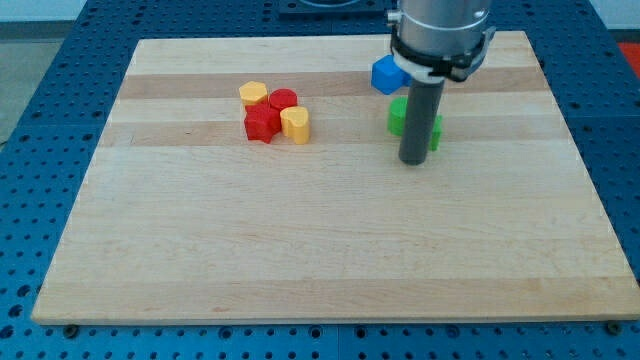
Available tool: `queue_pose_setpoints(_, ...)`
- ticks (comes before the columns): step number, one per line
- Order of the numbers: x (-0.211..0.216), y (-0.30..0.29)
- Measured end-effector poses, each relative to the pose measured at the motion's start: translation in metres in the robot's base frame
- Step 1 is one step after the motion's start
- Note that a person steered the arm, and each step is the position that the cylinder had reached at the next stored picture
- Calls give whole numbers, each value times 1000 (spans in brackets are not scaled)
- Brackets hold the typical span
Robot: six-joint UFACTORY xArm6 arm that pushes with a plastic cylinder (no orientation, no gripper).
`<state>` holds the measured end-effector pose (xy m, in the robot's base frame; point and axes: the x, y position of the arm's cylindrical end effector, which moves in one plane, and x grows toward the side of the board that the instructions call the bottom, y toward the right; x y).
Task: Nudge the line of blocks
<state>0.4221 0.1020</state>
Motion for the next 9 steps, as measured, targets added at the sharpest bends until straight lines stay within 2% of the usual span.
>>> queue_pose_setpoints(2, -73, -1)
queue_pose_setpoints(3, -79, -4)
queue_pose_setpoints(5, -63, -90)
queue_pose_setpoints(6, -84, -78)
queue_pose_setpoints(7, -87, -64)
queue_pose_setpoints(8, -77, -52)
queue_pose_setpoints(9, -7, -46)
